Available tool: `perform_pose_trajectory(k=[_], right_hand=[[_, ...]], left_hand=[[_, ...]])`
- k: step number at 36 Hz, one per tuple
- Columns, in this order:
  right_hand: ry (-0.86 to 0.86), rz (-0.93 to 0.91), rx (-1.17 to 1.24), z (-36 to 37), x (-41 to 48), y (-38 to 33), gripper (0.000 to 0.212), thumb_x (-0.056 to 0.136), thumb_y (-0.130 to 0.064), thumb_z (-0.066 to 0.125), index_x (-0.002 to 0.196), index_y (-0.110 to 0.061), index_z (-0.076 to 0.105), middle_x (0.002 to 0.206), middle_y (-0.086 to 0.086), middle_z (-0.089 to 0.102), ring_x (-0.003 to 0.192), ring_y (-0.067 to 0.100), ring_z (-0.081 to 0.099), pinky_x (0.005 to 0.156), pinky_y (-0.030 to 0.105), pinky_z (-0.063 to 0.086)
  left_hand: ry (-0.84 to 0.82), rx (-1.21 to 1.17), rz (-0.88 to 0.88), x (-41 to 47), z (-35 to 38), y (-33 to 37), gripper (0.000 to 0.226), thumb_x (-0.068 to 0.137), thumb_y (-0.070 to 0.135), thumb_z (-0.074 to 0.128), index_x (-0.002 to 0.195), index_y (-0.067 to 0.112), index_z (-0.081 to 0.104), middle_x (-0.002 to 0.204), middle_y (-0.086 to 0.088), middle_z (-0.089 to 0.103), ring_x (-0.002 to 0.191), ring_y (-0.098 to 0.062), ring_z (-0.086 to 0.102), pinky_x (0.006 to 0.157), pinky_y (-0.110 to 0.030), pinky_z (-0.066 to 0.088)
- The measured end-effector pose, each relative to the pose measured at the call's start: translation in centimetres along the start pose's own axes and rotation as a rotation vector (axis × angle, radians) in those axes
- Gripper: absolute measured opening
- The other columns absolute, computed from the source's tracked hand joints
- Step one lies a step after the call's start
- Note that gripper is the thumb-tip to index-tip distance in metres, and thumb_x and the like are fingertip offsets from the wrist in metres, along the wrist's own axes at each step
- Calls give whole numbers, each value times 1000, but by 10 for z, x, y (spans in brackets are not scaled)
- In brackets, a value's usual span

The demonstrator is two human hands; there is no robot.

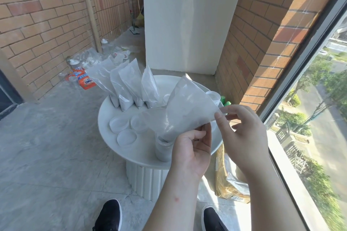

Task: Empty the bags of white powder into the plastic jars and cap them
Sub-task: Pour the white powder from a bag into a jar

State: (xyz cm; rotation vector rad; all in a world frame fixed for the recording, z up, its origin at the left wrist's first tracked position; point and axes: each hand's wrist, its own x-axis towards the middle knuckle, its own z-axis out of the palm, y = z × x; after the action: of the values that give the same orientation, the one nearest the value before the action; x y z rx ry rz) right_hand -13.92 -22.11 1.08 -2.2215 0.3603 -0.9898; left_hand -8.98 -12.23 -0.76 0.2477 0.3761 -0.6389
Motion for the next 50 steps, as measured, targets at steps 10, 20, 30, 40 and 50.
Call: perform_pose_trajectory(k=[10, 20, 30, 40, 50], right_hand=[[2, -2, -17, 3, 1, -2, 7, 92, -25, 69, 86, -23, 69, 89, -16, 66, 89, 1, 60, 75, 26, 48], [-27, -4, -19, 4, 2, -2, 9, 92, -34, 69, 91, -25, 69, 93, -16, 66, 89, 2, 61, 73, 25, 48], [-21, -24, -11, 9, 3, -9, 8, 91, -31, 71, 95, -25, 67, 98, -14, 64, 90, 5, 61, 73, 18, 43], [1, -149, -71, 14, 17, -21, 5, 95, -19, 67, 93, -16, 70, 93, -6, 66, 83, 5, 56, 70, 22, 42], [-25, -139, -78, 23, 18, -32, 13, 101, -23, 59, 98, -17, 69, 98, -4, 66, 89, 12, 59, 72, 25, 42]], left_hand=[[3, -33, -8, 2, -1, 0, 48, 78, -26, 39, 111, -5, 66, 98, -17, 72, 83, -25, 71, 72, -30, 62], [-22, -7, -6, 7, -3, 0, 59, 75, -26, 39, 129, -9, 59, 122, -21, 67, 98, -29, 68, 76, -30, 61], [-73, 16, -19, 10, -5, 0, 66, 66, -21, 47, 130, -9, 58, 117, -19, 68, 88, -25, 70, 70, -26, 60], [-51, 42, -49, 9, -3, 2, 56, 59, -20, 51, 111, -4, 63, 93, -15, 70, 67, -22, 69, 59, -25, 58], [-1, 167, -42, 11, -2, -1, 24, 58, -15, 45, 57, 4, 60, 55, -5, 58, 43, -14, 57, 43, -19, 47]])
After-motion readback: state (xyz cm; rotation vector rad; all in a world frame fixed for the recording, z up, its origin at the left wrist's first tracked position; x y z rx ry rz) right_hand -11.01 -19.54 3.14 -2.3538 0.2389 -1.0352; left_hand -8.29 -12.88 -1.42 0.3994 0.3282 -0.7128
